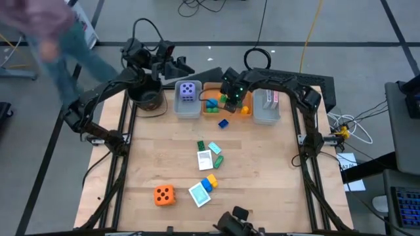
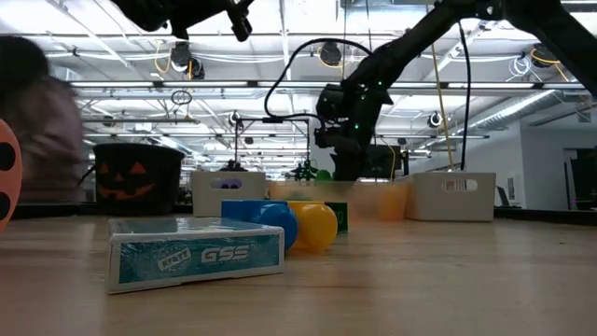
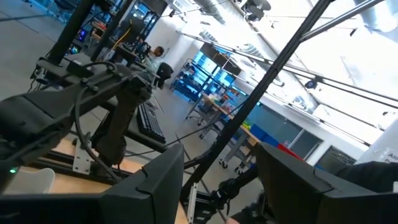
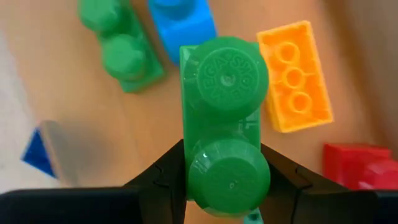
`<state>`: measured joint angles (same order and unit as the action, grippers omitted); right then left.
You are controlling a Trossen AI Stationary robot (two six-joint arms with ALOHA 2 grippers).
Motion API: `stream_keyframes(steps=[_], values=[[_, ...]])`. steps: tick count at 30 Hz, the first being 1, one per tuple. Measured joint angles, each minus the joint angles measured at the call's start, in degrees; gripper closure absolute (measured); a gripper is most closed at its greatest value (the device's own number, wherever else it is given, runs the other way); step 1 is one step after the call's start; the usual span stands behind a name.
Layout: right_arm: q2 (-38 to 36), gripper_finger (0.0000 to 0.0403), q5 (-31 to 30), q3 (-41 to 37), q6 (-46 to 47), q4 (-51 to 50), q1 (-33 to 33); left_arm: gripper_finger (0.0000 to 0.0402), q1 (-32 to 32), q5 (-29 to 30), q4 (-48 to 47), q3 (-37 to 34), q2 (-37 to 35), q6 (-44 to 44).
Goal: Pick & Place Toys
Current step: Put the green game piece into the orange bin
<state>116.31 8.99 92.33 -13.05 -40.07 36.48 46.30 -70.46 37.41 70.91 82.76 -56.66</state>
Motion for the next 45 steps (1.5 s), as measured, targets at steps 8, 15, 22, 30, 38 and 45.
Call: stream_keyframes(steps=[8, 15, 22, 30, 38, 45], values=[[2.0, 0.0275, -0.3, -0.2, -0.9, -1.0, 1.8, 0.0192, 0.0, 1.8, -0.4, 0.0, 0.0, 1.3], [4.1, 0.0275, -1.0, -0.1, -1.6, -1.2, 1.5, 0.0192, 0.0, 1.9, -0.5, 0.0, 0.0, 1.4], [4.7, 0.0275, -1.7, -0.1, -2.0, -0.5, 1.3, 0.0192, 0.0, 1.9, -2.3, 0.0, 0.0, 1.9], [4.7, 0.0274, -2.1, -0.1, -4.5, -0.7, 1.3, 0.0192, 0.0, 2.0, -3.7, 0.0, 0.0, 3.0], [4.7, 0.0232, -9.0, -0.1, -4.6, -0.5, 0.6, 0.0192, 0.0, 2.0, -3.7, 0.0, 0.0, 2.7], [4.7, 0.0189, -9.0, -0.1, -4.3, -0.5, 0.6, 0.0192, 0.0, 2.0, -3.8, 0.0, 0.0, 2.6]])
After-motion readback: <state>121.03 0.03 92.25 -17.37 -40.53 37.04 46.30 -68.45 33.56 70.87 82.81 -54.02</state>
